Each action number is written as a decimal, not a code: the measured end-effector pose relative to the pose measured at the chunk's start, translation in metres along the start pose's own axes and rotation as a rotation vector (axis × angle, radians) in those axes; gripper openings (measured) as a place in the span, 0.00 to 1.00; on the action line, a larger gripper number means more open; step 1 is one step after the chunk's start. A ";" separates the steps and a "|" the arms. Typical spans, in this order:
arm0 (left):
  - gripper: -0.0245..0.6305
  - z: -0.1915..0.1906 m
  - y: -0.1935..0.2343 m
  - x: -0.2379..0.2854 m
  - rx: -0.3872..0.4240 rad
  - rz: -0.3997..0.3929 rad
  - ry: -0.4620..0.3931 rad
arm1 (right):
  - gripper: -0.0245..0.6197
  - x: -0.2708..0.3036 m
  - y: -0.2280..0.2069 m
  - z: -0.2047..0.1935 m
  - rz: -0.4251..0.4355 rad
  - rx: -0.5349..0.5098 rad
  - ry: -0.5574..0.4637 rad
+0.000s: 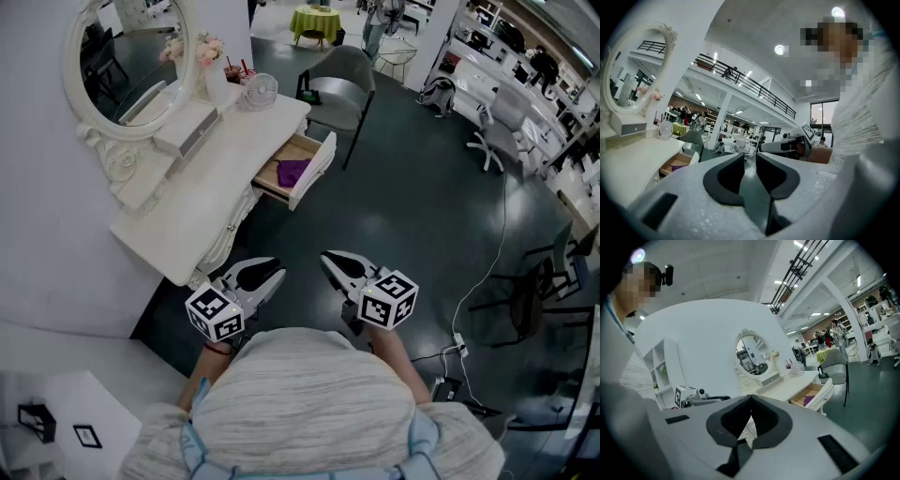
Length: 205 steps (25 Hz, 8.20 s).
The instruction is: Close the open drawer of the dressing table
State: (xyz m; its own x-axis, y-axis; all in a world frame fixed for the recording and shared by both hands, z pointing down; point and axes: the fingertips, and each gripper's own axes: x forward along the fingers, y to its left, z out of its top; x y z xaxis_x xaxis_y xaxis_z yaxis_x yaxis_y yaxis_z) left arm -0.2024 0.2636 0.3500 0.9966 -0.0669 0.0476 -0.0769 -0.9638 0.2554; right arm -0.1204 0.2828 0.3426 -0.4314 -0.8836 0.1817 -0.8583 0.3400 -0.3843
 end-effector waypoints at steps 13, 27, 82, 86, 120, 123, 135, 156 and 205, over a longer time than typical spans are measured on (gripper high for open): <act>0.17 -0.001 0.015 -0.010 -0.009 -0.005 0.013 | 0.05 0.012 0.006 0.001 -0.006 -0.027 0.002; 0.17 -0.002 0.041 -0.020 -0.028 0.005 0.018 | 0.05 0.036 0.013 0.003 0.065 0.003 -0.008; 0.06 0.004 0.229 0.298 -0.119 0.364 0.033 | 0.05 0.147 -0.350 0.080 0.359 -0.202 0.282; 0.06 -0.013 0.240 0.298 -0.166 0.373 0.028 | 0.05 0.160 -0.356 0.065 0.356 -0.212 0.307; 0.06 -0.119 0.348 0.299 -0.309 0.455 0.122 | 0.05 0.260 -0.465 -0.057 0.093 -0.259 0.494; 0.06 -0.128 0.347 0.292 -0.331 0.460 0.126 | 0.06 0.267 -0.475 -0.069 0.072 -0.269 0.522; 0.06 -0.149 0.354 0.283 -0.397 0.476 0.125 | 0.23 0.288 -0.507 -0.106 0.026 -0.298 0.650; 0.06 -0.162 0.351 0.273 -0.433 0.465 0.130 | 0.23 0.306 -0.547 -0.146 -0.060 -0.398 0.843; 0.06 -0.169 0.391 0.232 -0.498 0.532 0.081 | 0.20 0.428 -0.525 -0.135 -0.097 -0.436 0.851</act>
State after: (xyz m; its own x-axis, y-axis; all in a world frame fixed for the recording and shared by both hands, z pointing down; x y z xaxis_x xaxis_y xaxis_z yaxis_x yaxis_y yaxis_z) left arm -0.0056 -0.0847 0.6245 0.8169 -0.4555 0.3537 -0.5732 -0.5732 0.5856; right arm 0.1082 -0.2304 0.7448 -0.2629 -0.4428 0.8572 -0.8545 0.5195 0.0062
